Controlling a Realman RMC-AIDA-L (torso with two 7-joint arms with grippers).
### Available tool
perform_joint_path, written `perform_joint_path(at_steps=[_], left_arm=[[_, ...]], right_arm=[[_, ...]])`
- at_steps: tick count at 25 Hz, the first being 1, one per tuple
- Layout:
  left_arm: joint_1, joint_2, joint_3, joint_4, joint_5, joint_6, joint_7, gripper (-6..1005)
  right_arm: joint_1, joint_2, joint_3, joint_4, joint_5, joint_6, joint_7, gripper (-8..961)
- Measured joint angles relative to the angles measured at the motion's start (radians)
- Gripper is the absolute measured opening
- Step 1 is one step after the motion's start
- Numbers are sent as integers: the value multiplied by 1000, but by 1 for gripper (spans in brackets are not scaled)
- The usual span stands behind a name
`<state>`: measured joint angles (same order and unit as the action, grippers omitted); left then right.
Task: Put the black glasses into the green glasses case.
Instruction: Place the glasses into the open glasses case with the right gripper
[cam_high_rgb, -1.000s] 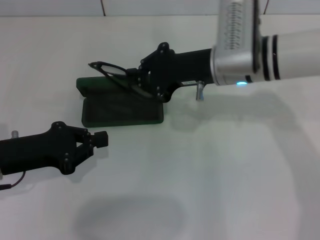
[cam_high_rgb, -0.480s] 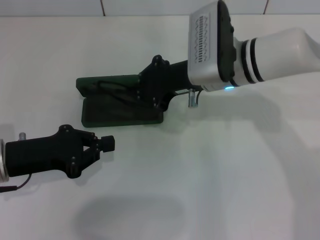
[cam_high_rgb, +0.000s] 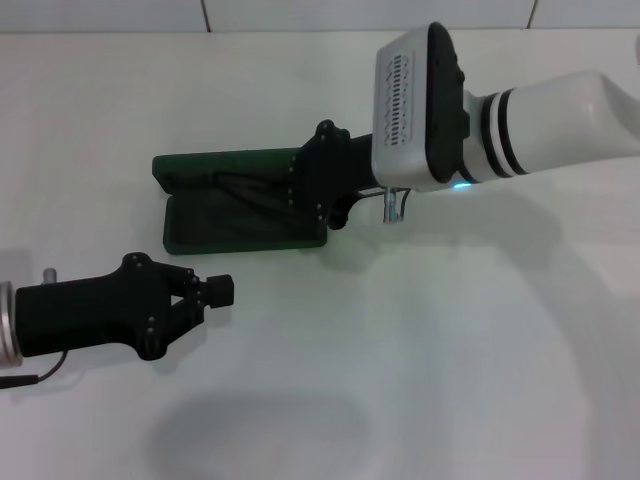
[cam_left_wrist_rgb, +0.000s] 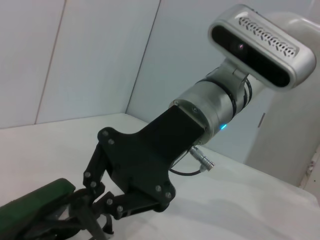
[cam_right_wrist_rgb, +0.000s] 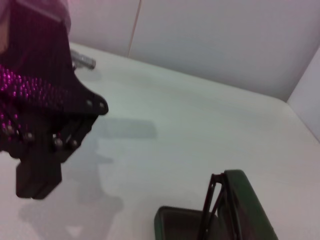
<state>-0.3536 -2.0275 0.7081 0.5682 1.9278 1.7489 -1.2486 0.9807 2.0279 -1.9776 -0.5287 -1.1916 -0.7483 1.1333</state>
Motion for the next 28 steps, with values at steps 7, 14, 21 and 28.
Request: perform_joint_path(at_steps=[7,14,21,28], left_arm=[[1,-2,1,-1,0,0,-6,3],[-1,-2,1,1,0,0,-7,2],[-3,-2,1,0,0,0,-9,2],[-3,-3,1,-1,0,0,-9,3]], right_arm=[[7,0,-7,-2,-2,13,0,115],[3,0,-8,-6,-3,17,0,117],[1,0,-9,-16,-4,18,-3,119],[-1,0,-9,-19,-4,35,-8,121]])
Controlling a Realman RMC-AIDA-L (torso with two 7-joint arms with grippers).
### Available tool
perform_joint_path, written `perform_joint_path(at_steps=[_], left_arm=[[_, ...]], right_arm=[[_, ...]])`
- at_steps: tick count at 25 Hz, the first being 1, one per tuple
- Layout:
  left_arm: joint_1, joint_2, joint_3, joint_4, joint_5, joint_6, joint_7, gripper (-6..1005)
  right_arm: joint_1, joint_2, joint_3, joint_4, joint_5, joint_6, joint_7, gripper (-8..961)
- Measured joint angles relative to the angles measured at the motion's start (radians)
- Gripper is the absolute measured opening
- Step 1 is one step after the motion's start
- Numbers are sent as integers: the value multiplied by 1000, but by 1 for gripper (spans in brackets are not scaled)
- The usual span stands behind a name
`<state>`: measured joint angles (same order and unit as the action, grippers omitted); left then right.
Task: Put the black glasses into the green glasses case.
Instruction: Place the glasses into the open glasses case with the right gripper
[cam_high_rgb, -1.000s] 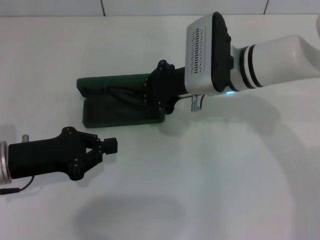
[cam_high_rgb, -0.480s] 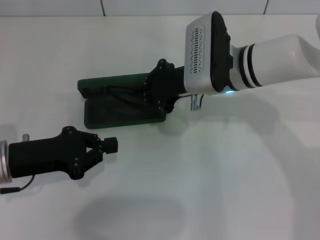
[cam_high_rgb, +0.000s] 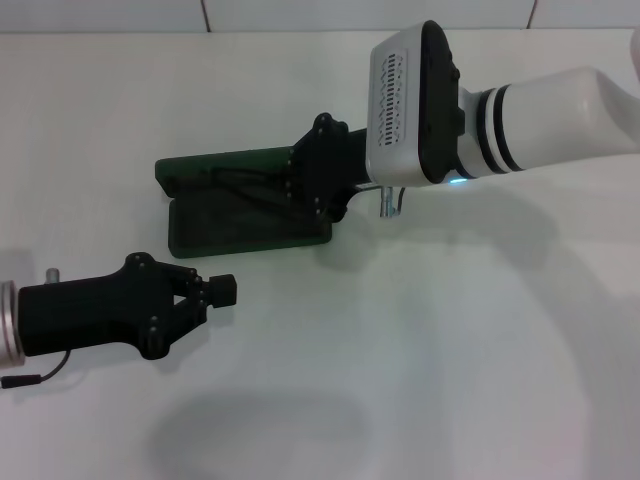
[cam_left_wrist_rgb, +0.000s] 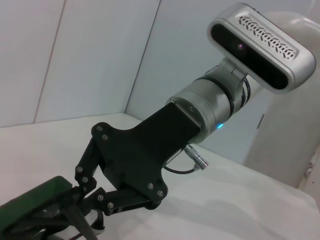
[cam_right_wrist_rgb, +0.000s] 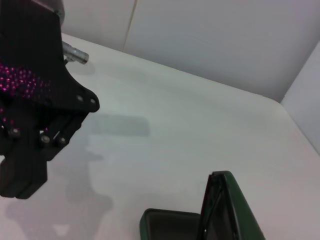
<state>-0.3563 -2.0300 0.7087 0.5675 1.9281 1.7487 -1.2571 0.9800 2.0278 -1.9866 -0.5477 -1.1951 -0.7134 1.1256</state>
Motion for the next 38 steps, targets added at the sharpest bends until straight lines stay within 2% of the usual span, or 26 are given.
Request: perform_joint_path(at_steps=[20,29,33,38], left_arm=[[0,-2,0,0,0,4,1,2],[5,-2,0,0,0,5,0,3],[7,-2,-2,0,0,5,-1,3],[7,-2,-8,0,0,-7,-1,3]], right_arm=[[-4,0,-11,-12,4,30,8,126],[-42,0,-5,-60,1,27,8,155],[-93,-2,24,-108,1,10,8,164],[-248,-9,156,-191,-3,-125,4,164]])
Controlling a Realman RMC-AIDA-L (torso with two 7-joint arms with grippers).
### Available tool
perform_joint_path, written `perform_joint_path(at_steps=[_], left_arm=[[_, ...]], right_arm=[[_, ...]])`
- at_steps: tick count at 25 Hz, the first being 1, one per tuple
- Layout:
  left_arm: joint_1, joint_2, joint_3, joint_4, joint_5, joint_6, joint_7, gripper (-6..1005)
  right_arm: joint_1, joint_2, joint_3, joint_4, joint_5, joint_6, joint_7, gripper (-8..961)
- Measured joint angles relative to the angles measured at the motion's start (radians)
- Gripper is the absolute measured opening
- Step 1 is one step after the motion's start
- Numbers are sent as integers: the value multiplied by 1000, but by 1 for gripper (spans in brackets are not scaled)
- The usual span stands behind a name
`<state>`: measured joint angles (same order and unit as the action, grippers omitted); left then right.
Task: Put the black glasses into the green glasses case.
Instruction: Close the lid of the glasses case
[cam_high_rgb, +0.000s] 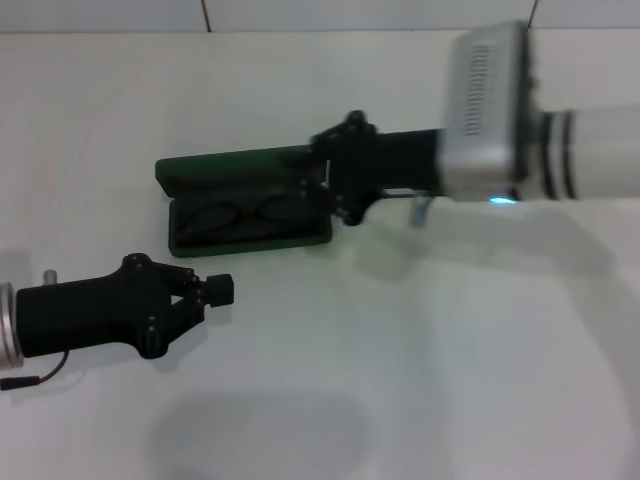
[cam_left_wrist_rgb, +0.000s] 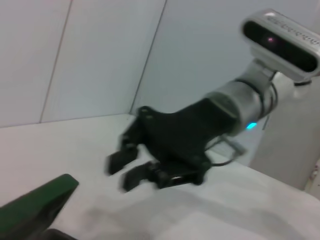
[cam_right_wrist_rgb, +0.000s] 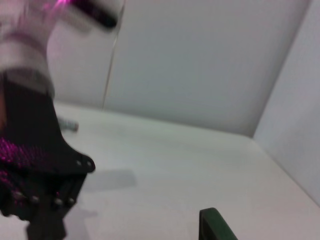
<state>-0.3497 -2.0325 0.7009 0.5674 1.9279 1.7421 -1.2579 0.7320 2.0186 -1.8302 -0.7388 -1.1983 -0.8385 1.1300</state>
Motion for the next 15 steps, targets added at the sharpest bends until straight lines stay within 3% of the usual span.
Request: perform_joint_path(at_steps=[8,15], left_arm=[[-19,-2,-33,4,-11,-170,-48,2],[-56,4,-47,7,7,-308,-68,2]], right_arm=[[-281,-7,337,-5,-133,-335,-30,253],[-361,-34,576,100,-299,-576,-79,387]])
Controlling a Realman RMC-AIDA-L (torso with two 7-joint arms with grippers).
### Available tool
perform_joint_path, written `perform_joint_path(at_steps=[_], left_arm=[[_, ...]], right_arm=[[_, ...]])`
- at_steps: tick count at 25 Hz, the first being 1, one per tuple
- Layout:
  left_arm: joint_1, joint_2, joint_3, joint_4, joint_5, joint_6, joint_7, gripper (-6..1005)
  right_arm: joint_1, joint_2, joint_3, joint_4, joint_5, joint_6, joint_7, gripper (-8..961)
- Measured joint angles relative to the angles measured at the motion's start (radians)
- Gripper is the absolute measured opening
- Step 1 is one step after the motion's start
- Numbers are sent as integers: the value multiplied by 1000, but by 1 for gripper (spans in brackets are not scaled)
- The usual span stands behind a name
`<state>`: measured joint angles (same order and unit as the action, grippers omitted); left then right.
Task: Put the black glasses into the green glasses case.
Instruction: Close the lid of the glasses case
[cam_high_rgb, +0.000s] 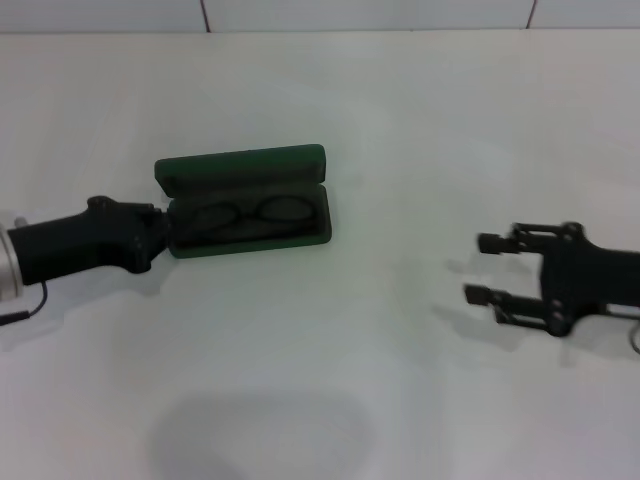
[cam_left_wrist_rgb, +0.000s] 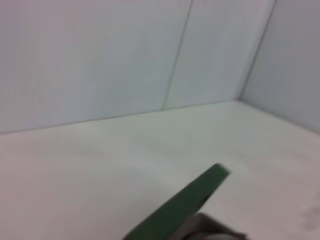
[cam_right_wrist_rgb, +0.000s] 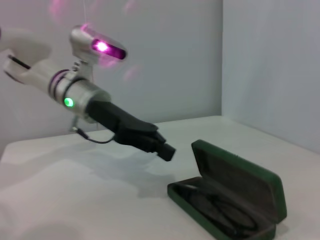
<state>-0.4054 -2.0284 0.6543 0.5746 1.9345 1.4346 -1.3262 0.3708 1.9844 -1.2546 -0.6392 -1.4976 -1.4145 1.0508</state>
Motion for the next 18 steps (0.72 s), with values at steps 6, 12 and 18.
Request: perform_joint_path(at_steps=[6,12,18], left_arm=[[-16,3,1,0,18,-81,-2,2],[-31,-4,1,1,78,-155,-4,3],[-44,-10,-7,7,81,-190,-17,3]], right_arm=[[-14,-12,59,74,-18,-73,-86,588],[-16,-6,47,90,-40,-80,-127,768],[-16,0,53,95,-52,-81,-127,796]])
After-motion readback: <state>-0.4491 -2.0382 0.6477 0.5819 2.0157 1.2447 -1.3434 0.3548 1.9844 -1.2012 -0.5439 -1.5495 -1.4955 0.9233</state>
